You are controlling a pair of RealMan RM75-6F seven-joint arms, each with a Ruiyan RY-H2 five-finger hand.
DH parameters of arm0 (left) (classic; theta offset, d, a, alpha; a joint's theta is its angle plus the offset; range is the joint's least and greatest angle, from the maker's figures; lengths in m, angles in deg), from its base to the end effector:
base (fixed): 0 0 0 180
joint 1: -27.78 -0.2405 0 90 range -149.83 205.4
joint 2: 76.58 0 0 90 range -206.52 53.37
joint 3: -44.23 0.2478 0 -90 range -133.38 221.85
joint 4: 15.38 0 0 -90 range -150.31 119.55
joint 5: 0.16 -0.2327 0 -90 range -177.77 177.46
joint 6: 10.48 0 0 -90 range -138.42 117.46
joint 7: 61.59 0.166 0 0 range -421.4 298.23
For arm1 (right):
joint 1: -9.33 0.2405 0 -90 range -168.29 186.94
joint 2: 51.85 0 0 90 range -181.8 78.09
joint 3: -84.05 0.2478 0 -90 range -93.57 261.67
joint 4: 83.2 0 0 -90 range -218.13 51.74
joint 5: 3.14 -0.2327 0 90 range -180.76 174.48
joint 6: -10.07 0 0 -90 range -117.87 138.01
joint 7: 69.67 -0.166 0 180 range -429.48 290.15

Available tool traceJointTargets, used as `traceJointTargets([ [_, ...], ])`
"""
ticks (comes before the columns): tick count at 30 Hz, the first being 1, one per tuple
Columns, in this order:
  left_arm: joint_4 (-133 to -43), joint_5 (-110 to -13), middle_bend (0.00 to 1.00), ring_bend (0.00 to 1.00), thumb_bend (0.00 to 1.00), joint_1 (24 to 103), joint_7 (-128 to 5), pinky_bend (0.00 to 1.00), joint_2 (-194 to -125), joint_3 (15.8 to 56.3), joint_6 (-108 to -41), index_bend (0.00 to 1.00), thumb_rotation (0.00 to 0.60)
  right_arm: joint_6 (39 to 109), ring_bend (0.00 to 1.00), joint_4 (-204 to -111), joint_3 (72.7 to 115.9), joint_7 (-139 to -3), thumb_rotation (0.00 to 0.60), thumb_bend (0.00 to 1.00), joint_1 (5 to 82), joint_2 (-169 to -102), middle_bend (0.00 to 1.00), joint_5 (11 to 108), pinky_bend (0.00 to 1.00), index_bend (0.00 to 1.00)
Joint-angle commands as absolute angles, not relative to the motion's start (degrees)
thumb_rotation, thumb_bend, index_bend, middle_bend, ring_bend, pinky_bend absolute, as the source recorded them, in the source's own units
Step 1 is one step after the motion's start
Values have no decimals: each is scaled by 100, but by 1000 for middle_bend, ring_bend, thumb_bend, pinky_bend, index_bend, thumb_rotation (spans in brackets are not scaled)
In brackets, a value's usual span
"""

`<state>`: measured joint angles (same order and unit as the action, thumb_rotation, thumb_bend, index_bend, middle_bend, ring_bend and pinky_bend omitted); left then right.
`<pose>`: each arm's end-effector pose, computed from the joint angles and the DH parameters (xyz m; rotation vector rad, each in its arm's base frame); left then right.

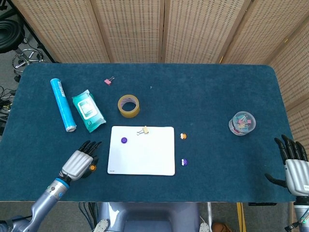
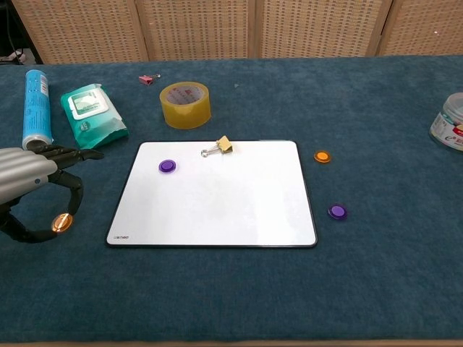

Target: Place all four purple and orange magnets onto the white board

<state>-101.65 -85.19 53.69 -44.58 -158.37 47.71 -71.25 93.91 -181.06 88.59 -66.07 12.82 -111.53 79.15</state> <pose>-0.2364 0.2539 -0.0366 -2.0342 -0.8448 -0.7374 -0.3114 -0.2023 0.1544 1.3345 -0.9064 0.8351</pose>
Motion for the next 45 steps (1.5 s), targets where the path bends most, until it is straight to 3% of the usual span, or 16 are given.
traceJointTargets([
  [1,-10353,-8535,0,0,258,5517,-4394,0,-15838,4603,-7088,589,600,9378,0,-18105,8859,-6613,600,0,1287,-11154,0,7908,0,0],
  [12,-10302,-8621,0,0,251,6235,-4508,0,-16400,4232,-6460,589,600,9375,0,-18100,8866,-6616,600,0,1282,-11153,0,7876,0,0],
  [24,-9855,-8221,0,0,250,6553,-4449,0,-17002,4102,-6040,574,600,9360,0,-18074,8871,-6647,600,0,1267,-11140,0,7823,0,0],
  [29,-9844,-8076,0,0,223,6602,-4477,0,-17034,4096,-5959,271,600,9341,0,-18066,8869,-6626,600,0,1275,-11147,0,7815,0,0],
  [38,-10039,-8128,0,0,209,6568,-4750,0,-16856,4089,-6187,81,600,9327,0,-18067,8866,-6582,600,0,1280,-11163,0,7804,0,0],
  [45,-10715,-8500,0,0,206,6239,-5034,0,-16000,4132,-6986,0,600,9298,0,-18000,8857,-6533,600,0,1308,-11231,0,7828,0,0],
])
